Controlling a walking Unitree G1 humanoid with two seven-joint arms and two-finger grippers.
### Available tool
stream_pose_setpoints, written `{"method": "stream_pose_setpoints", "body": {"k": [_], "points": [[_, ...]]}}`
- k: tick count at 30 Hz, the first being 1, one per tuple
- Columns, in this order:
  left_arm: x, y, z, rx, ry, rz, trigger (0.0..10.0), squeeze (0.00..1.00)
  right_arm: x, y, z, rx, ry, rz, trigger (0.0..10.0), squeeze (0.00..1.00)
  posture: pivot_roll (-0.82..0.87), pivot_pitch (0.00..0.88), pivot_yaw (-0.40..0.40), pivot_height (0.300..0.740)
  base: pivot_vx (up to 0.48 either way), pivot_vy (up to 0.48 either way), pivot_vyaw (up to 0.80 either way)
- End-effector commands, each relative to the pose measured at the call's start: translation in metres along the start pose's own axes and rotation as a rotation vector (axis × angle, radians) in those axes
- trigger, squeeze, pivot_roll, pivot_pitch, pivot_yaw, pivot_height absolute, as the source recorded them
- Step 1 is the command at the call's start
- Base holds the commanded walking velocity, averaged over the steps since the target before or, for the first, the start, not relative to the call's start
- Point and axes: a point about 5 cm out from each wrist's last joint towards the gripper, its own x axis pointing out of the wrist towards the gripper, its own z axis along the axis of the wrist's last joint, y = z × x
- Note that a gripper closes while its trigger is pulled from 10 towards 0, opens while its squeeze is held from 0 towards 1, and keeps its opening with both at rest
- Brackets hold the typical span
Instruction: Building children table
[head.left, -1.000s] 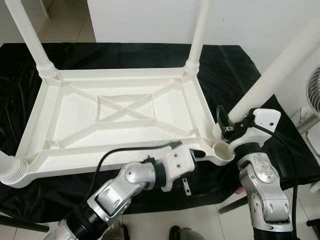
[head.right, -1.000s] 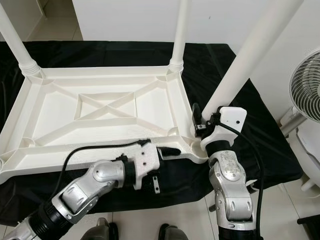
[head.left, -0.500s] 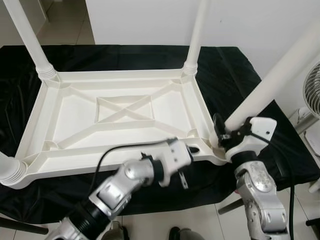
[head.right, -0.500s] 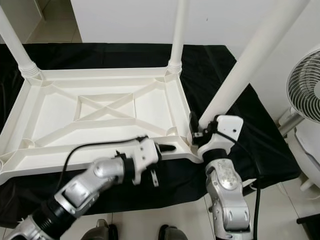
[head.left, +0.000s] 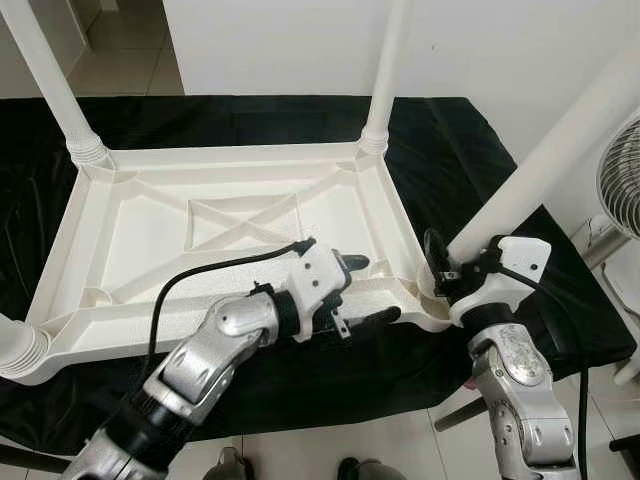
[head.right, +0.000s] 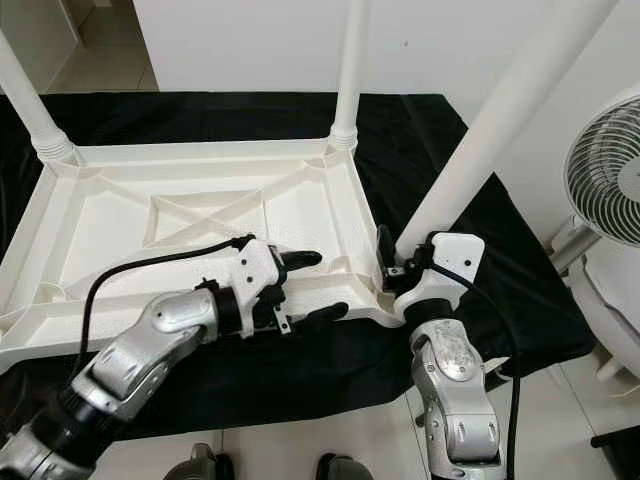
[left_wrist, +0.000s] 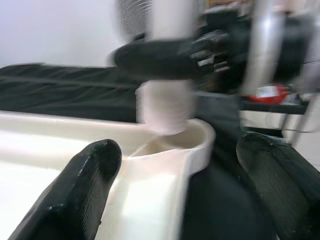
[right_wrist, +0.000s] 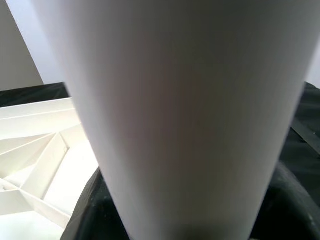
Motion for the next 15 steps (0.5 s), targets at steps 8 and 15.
{"method": "stream_pose_setpoints", "body": {"k": [8, 15], "points": [[-0.005, -0.005, 0.008, -0.019, -0.008, -0.086, 10.0, 0.0, -0.009, -0.005, -0.004, -0.007, 0.022, -0.017, 10.0, 0.0, 0.01, 0.122, -0.031, 0.74, 0.0, 0.0, 0.0], [-0.005, -0.003, 0.013, -0.022, -0.023, -0.081, 10.0, 0.0, -0.017, -0.004, -0.012, -0.013, 0.06, -0.016, 10.0, 0.0, 0.01, 0.122, -0.033, 0.74, 0.0, 0.0, 0.0]]}}
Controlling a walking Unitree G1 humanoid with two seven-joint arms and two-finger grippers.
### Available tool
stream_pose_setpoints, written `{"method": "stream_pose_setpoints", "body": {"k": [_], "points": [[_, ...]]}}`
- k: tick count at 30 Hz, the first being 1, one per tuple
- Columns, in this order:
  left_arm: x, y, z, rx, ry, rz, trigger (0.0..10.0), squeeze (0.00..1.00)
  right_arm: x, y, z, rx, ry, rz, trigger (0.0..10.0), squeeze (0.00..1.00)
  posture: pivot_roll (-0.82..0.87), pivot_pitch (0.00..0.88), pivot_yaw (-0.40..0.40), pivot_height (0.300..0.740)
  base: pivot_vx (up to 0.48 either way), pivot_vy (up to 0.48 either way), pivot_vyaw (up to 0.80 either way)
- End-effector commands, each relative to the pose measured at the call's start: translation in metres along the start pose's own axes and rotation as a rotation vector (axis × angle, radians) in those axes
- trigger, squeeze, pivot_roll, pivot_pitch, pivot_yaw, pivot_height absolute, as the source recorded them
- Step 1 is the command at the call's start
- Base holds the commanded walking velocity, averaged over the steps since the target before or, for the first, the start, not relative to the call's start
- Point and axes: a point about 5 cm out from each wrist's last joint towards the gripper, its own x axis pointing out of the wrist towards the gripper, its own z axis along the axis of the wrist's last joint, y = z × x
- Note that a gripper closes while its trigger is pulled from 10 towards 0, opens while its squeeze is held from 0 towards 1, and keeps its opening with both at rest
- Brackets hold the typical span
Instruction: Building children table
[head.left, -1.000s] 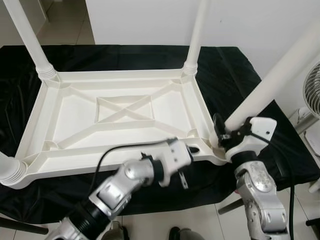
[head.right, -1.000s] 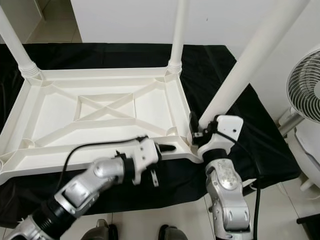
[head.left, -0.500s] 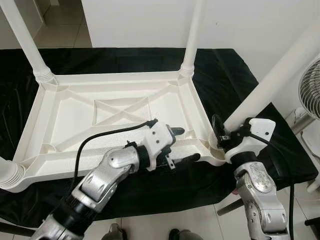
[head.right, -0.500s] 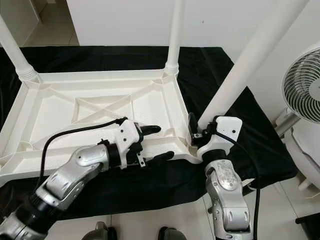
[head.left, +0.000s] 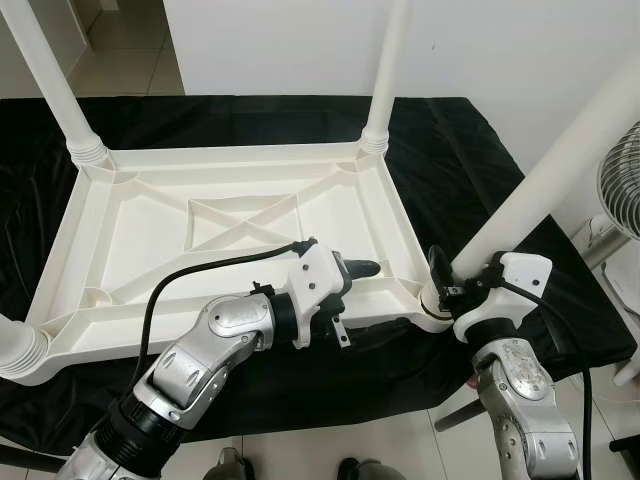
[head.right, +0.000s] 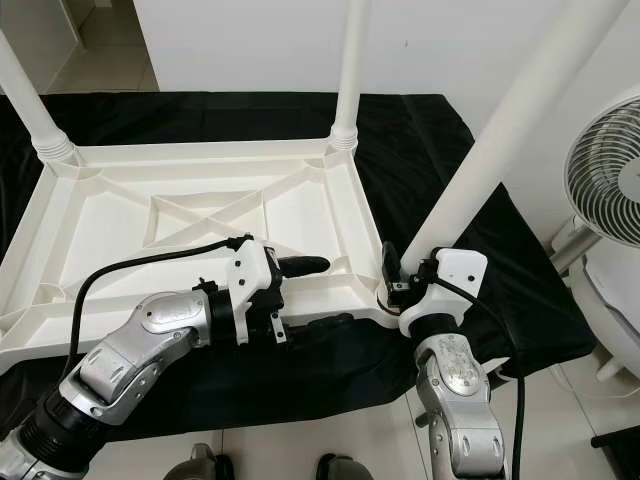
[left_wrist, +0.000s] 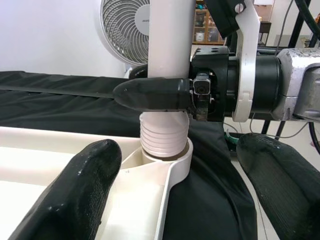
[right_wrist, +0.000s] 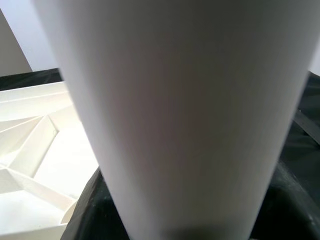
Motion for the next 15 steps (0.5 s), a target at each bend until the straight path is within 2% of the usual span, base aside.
{"method": "stream_pose_setpoints", "body": {"k": [1, 8, 15], "points": [[0.0, -0.002, 0.006, 0.006, -0.013, -0.026, 10.0, 0.0, -0.004, 0.0, -0.002, -0.007, 0.009, 0.001, 10.0, 0.0, 0.01, 0.122, -0.033, 0.74, 0.0, 0.0, 0.0], [0.002, -0.001, 0.01, 0.007, -0.023, -0.026, 10.0, 0.0, -0.003, 0.004, -0.018, -0.046, 0.092, 0.021, 10.0, 0.0, 0.0, 0.123, -0.031, 0.74, 0.0, 0.0, 0.0], [0.0, 0.002, 0.01, 0.008, -0.012, -0.012, 10.0, 0.0, -0.003, 0.01, -0.027, -0.188, 0.125, 0.125, 10.0, 0.0, 0.01, 0.133, -0.033, 0.74, 0.0, 0.0, 0.0]]}}
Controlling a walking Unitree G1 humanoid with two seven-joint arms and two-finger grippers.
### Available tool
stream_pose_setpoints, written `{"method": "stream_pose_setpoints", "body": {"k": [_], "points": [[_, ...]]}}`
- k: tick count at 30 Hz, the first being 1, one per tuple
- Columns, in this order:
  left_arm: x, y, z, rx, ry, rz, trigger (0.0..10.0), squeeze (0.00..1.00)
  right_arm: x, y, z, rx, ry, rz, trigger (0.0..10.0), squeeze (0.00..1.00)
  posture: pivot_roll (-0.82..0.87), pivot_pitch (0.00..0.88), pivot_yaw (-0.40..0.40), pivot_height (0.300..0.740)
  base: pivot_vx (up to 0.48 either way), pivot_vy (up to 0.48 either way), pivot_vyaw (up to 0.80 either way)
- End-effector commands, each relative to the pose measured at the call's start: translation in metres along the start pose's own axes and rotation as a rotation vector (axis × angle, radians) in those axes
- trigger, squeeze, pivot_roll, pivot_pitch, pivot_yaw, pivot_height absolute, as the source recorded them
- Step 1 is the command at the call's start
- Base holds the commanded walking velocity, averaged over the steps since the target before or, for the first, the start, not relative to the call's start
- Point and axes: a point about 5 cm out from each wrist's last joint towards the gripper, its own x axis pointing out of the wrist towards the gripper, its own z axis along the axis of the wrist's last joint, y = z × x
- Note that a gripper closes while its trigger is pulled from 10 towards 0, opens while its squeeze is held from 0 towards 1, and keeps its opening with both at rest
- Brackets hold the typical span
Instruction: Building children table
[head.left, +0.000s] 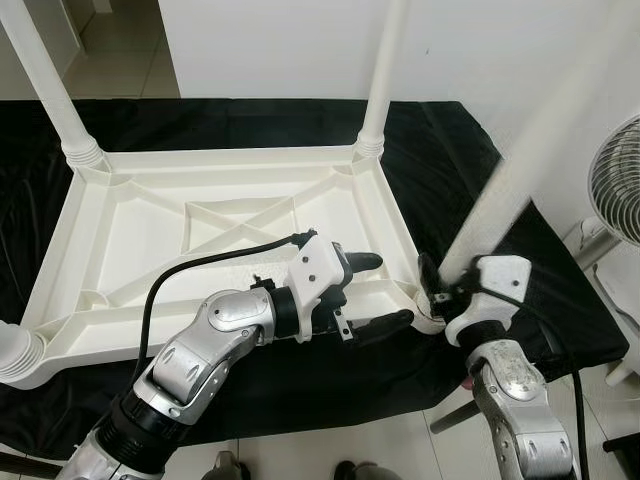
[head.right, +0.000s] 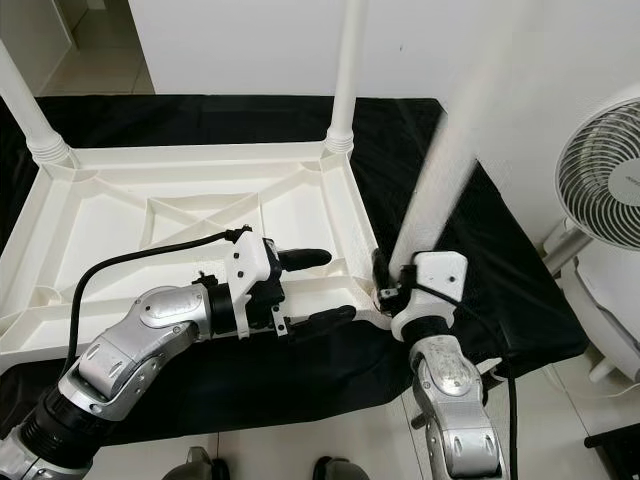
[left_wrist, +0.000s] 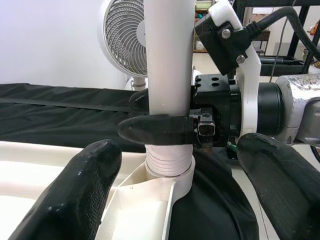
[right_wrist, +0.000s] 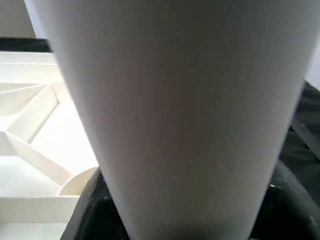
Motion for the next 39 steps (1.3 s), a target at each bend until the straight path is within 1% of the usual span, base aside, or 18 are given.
{"method": "stream_pose_setpoints", "body": {"k": [1, 3, 6, 7, 8, 9, 10, 11, 12, 15, 18, 22, 23, 24, 27, 29, 31, 39], "points": [[0.0, -0.001, 0.002, 0.004, 0.003, -0.024, 10.0, 0.0, -0.004, 0.003, -0.016, -0.014, 0.082, 0.028, 10.0, 0.0, 0.01, 0.133, -0.033, 0.74, 0.0, 0.0, 0.0], [0.0, -0.001, 0.003, 0.002, 0.006, -0.019, 10.0, 0.0, -0.004, 0.002, -0.018, -0.027, 0.09, 0.043, 10.0, 0.0, 0.01, 0.133, -0.033, 0.74, 0.0, 0.0, 0.0], [-0.001, -0.001, 0.003, -0.003, 0.005, -0.018, 10.0, 0.0, -0.005, 0.0, -0.021, -0.018, 0.106, 0.039, 10.0, 0.0, 0.01, 0.138, -0.034, 0.74, 0.0, 0.0, 0.0], [-0.002, 0.0, 0.003, 0.001, 0.007, -0.016, 10.0, 0.0, -0.005, -0.002, -0.022, -0.007, 0.111, 0.032, 10.0, 0.0, 0.01, 0.138, -0.034, 0.74, 0.0, 0.0, 0.0], [-0.002, 0.0, 0.003, 0.003, 0.008, -0.015, 10.0, 0.0, -0.006, -0.004, -0.023, 0.026, 0.114, 0.019, 10.0, 0.0, 0.01, 0.141, -0.033, 0.74, 0.0, 0.0, 0.0], [-0.002, 0.0, 0.003, 0.003, 0.008, -0.015, 10.0, 0.0, -0.006, -0.004, -0.023, 0.026, 0.114, 0.019, 10.0, 0.0, 0.01, 0.141, -0.033, 0.74, 0.0, 0.0, 0.0], [-0.002, 0.0, 0.004, 0.003, 0.007, -0.013, 10.0, 0.0, -0.007, -0.006, -0.024, 0.085, 0.115, -0.002, 10.0, 0.0, 0.01, 0.141, -0.033, 0.74, 0.0, 0.0, 0.0], [-0.002, 0.001, 0.004, 0.009, 0.01, -0.012, 10.0, 0.0, -0.009, -0.008, -0.027, 0.19, 0.115, -0.039, 10.0, 0.0, 0.02, 0.142, -0.033, 0.74, 0.0, 0.0, 0.0], [-0.002, 0.001, 0.004, 0.009, 0.01, -0.012, 10.0, 0.0, -0.009, -0.008, -0.027, 0.19, 0.115, -0.039, 10.0, 0.0, 0.02, 0.142, -0.033, 0.74, 0.0, 0.0, 0.0], [-0.002, 0.0, 0.004, 0.005, 0.008, -0.013, 10.0, 0.0, -0.013, -0.01, -0.029, 0.265, 0.104, -0.075, 10.0, 0.0, 0.01, 0.145, -0.033, 0.74, 0.0, 0.0, 0.0], [-0.002, 0.0, 0.004, 0.011, 0.013, -0.014, 10.0, 0.0, -0.019, -0.011, -0.025, 0.324, 0.039, -0.124, 10.0, 0.0, 0.01, 0.147, -0.029, 0.74, 0.0, 0.0, 0.0], [-0.002, 0.0, 0.005, 0.008, 0.011, -0.014, 10.0, 0.0, -0.021, -0.01, -0.025, 0.335, 0.032, -0.13, 10.0, 0.0, 0.01, 0.147, -0.029, 0.74, 0.0, 0.0, 0.0], [-0.002, 0.0, 0.004, 0.005, 0.012, -0.016, 10.0, 0.0, -0.021, -0.009, -0.024, 0.302, 0.028, -0.121, 10.0, 0.0, 0.01, 0.149, -0.024, 0.74, 0.0, 0.0, 0.0], [-0.002, 0.0, 0.004, 0.005, 0.012, -0.016, 10.0, 0.0, -0.021, -0.009, -0.024, 0.302, 0.028, -0.121, 10.0, 0.0, 0.01, 0.149, -0.024, 0.74, 0.0, 0.0, 0.0], [-0.002, -0.001, 0.004, 0.003, 0.013, -0.019, 10.0, 0.0, -0.022, -0.007, -0.024, 0.255, 0.021, -0.107, 10.0, 0.0, 0.01, 0.149, -0.023, 0.74, 0.0, 0.0, 0.0], [-0.002, 0.0, 0.004, 0.004, 0.016, -0.019, 10.0, 0.0, -0.02, -0.008, -0.026, 0.272, 0.042, -0.113, 10.0, 0.0, 0.01, 0.15, -0.024, 0.74, 0.0, 0.0, 0.0], [-0.003, 0.001, 0.004, 0.004, 0.018, -0.015, 10.0, 0.0, -0.013, -0.011, -0.034, 0.253, 0.137, -0.12, 10.0, 0.0, 0.01, 0.149, -0.023, 0.74, 0.0, 0.0, 0.0], [-0.003, 0.001, 0.005, 0.003, 0.016, -0.012, 10.0, 0.0, -0.007, -0.01, -0.033, 0.248, 0.144, -0.08, 10.0, 0.0, 0.02, 0.149, -0.027, 0.74, 0.0, 0.0, 0.0]]}}
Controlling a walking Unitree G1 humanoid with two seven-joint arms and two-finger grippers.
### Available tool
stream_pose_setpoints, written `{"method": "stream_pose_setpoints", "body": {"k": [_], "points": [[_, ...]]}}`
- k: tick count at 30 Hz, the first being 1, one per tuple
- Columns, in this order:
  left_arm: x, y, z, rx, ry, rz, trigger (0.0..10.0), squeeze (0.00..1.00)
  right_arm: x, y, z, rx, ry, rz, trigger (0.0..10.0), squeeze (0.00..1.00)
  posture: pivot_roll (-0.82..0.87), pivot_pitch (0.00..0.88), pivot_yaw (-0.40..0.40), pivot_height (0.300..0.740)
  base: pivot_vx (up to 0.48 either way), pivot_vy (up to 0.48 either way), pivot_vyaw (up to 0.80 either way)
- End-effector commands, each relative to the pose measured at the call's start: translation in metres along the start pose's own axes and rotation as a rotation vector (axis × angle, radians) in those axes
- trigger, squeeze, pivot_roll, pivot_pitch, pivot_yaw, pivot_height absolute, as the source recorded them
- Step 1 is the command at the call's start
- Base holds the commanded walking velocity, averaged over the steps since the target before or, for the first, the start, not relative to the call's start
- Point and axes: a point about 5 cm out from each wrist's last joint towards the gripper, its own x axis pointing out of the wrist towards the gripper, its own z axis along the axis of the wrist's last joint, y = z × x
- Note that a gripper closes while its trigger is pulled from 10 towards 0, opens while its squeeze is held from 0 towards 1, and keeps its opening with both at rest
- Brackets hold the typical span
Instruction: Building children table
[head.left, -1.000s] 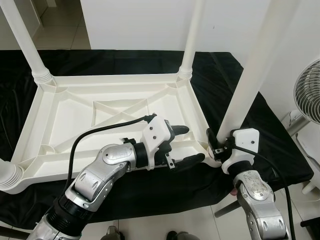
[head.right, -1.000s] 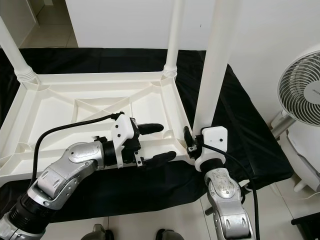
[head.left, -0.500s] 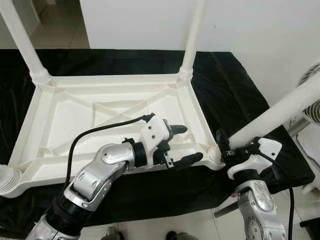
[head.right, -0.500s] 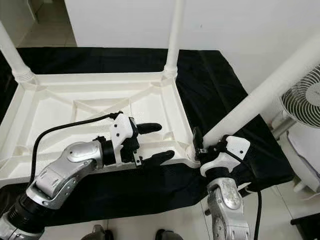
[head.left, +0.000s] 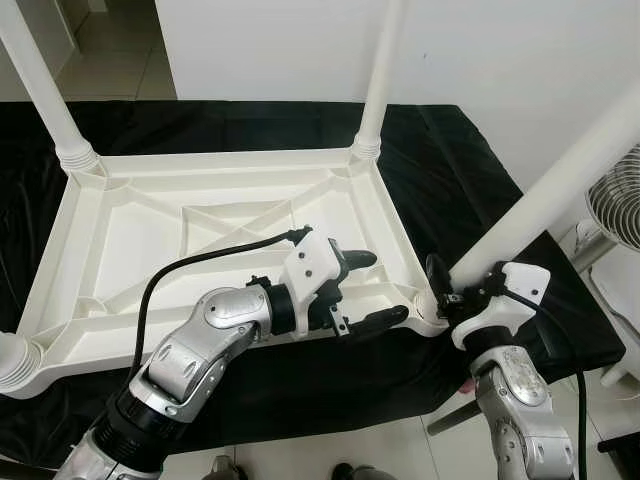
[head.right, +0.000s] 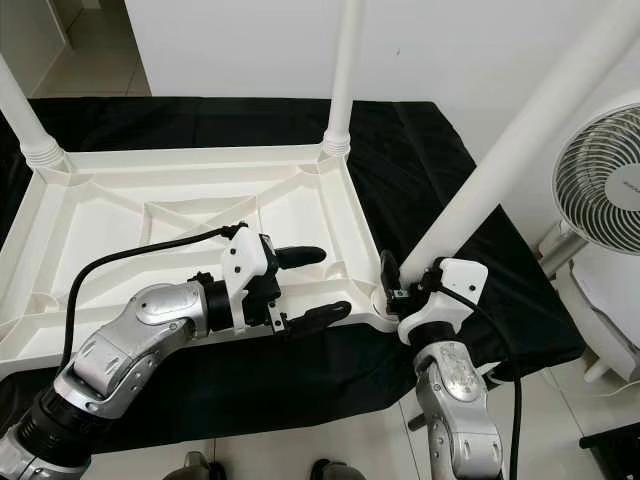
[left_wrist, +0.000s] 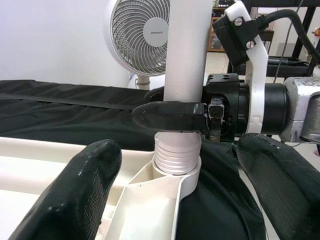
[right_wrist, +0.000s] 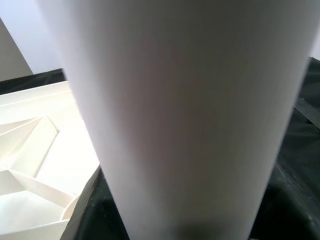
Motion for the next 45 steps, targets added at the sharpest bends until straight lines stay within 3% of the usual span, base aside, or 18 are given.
{"method": "stream_pose_setpoints", "body": {"k": [1, 8, 21, 32, 37, 45], "points": [[0.0, -0.002, 0.003, 0.013, 0.001, -0.028, 10.0, 0.0, -0.003, -0.002, -0.021, -0.026, 0.113, 0.008, 10.0, 0.0, 0.02, 0.149, -0.026, 0.74, 0.0, 0.0, 0.0], [-0.002, -0.001, 0.003, 0.017, 0.005, -0.021, 10.0, 0.0, -0.006, 0.007, -0.019, -0.164, 0.092, 0.119, 10.0, 0.0, 0.02, 0.148, -0.028, 0.74, 0.0, 0.0, 0.0], [-0.002, -0.002, 0.003, 0.015, 0.004, -0.025, 10.0, 0.0, -0.009, -0.001, -0.026, -0.117, 0.13, 0.079, 10.0, 0.0, 0.02, 0.146, -0.031, 0.74, 0.0, 0.0, 0.0], [-0.002, -0.002, 0.003, 0.013, 0.005, -0.029, 10.0, 0.0, -0.019, 0.003, -0.028, -0.225, 0.106, 0.176, 10.0, 0.0, 0.02, 0.144, -0.021, 0.74, 0.0, 0.0, 0.0], [-0.002, -0.002, 0.003, 0.016, 0.006, -0.031, 10.0, 0.0, -0.017, -0.004, -0.027, -0.201, 0.108, 0.146, 10.0, 0.0, 0.02, 0.146, -0.02, 0.74, 0.0, 0.0, 0.0], [-0.003, -0.002, 0.003, 0.017, 0.008, -0.028, 10.0, 0.0, -0.023, -0.01, -0.035, -0.074, 0.113, 0.091, 10.0, 0.0, 0.02, 0.152, -0.021, 0.74, 0.0, 0.0, 0.0]]}}
